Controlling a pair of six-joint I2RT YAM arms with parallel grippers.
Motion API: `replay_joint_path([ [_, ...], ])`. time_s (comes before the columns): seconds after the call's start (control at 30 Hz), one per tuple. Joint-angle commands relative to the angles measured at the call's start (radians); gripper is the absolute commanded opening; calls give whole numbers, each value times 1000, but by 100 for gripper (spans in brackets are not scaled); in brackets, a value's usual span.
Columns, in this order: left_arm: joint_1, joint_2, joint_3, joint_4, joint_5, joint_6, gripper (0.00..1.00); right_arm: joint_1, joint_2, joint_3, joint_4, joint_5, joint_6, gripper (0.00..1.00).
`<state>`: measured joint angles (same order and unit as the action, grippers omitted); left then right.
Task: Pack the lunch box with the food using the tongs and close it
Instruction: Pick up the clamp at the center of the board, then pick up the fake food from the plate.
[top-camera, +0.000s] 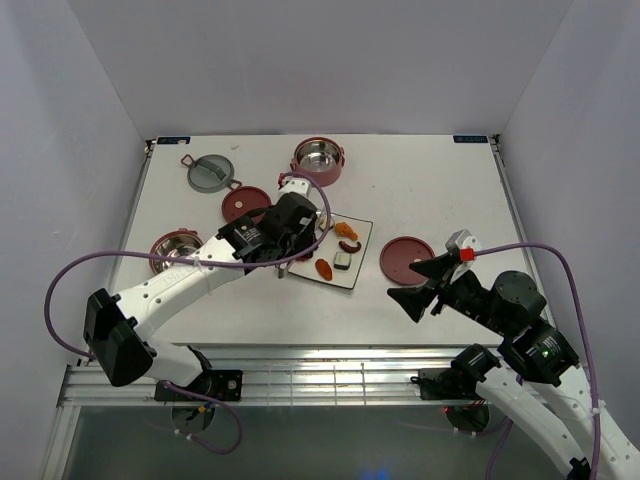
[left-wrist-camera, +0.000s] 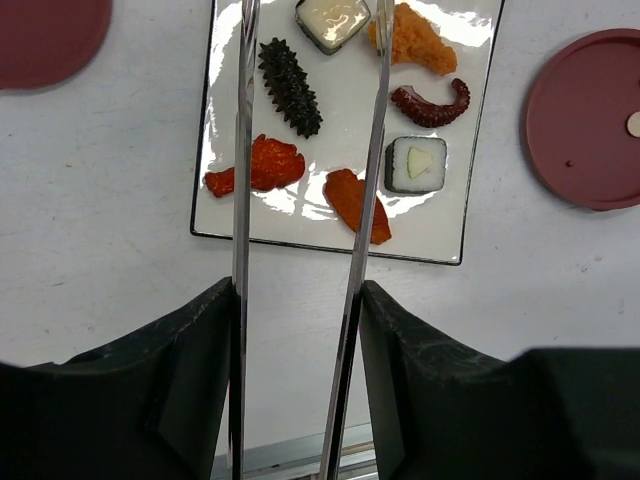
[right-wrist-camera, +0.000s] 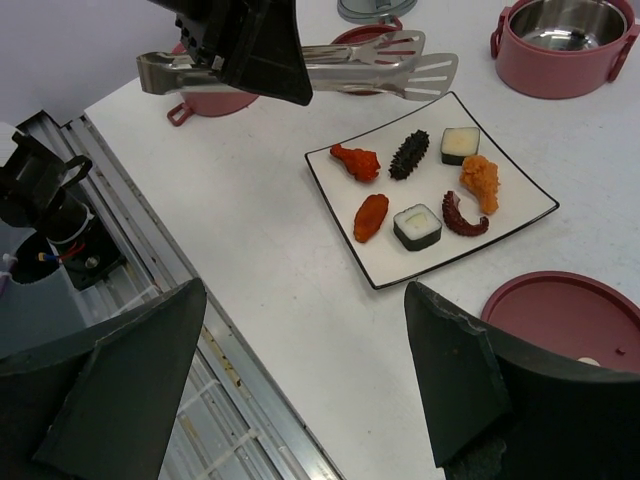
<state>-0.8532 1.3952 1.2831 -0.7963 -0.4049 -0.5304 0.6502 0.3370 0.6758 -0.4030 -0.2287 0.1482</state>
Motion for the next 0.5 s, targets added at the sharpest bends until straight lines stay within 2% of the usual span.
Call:
replay_joint_path([
  [0.0,-1,-42,-44,144,43,15,60,5,-6,28,49,-32,-19,86],
  [0.27,-3,19,-74,204,72,6,60,5,5,37,55,-54,-22,85],
  [0.47,-1,2,-91,155,2,-3,61,6,-6,33,56,-40,-29,86],
])
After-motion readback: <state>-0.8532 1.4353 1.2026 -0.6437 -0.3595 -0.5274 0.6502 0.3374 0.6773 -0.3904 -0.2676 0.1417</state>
